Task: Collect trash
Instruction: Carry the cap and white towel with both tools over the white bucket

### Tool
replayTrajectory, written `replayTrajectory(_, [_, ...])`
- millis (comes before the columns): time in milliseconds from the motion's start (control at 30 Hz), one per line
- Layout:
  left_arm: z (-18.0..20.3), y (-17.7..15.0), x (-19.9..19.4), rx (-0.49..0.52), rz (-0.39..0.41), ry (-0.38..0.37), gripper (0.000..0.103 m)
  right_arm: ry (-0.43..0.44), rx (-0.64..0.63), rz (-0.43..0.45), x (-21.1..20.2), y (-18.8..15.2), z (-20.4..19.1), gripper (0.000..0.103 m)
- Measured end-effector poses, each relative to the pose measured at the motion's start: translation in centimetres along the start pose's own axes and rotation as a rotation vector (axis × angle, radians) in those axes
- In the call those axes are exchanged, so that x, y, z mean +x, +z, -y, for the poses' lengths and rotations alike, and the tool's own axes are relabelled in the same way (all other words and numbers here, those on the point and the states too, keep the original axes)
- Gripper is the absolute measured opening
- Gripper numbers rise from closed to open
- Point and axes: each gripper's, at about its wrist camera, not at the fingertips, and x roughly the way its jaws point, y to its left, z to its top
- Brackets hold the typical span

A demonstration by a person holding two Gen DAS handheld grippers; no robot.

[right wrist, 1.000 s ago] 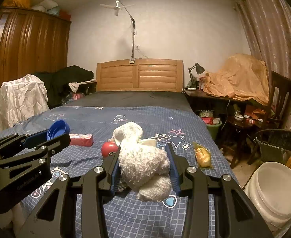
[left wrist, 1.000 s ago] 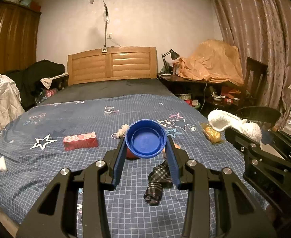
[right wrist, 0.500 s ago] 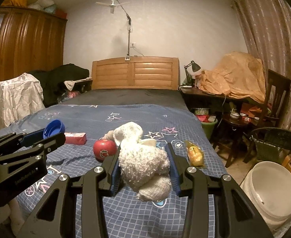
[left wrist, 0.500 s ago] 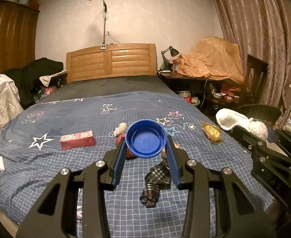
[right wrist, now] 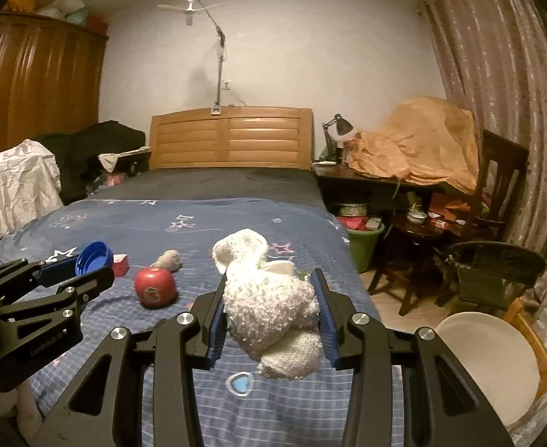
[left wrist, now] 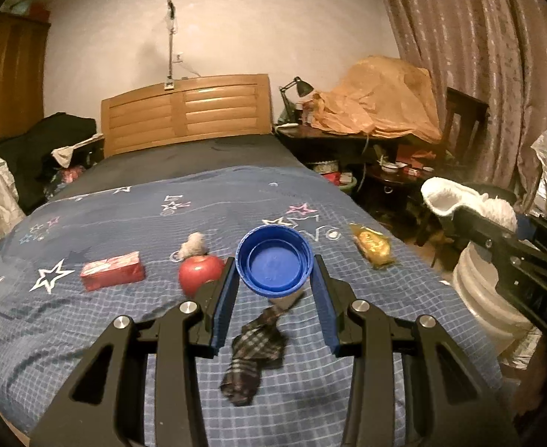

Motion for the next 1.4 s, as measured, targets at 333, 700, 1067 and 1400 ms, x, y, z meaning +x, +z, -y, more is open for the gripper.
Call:
replayTrajectory(333, [5.9,3.6,2.5,0.043,0.011,-0.116,0.038,-0.117,0.051,-0.016,-0.8,1.5,8.7,0.042])
replayTrajectory(700, [16.9,6.2,6.2,0.138,-0.038,-0.299,0.038,-0.261,0.143,-0.105,-2.2,1.3,24.5,0.042])
replayTrajectory(1067, [28.3,5.3,11.1,0.240,-0.205,-0.481,0.038,-0.320,0.299,-0.325,-0.2,-3.3,39.3,0.042])
replayTrajectory(1400, [34.4,1.8,14.5,0.332,-0.331,-0.517,0.038,-0.302,0.374,-0.445,3.1,-8.8,43.7,0.042])
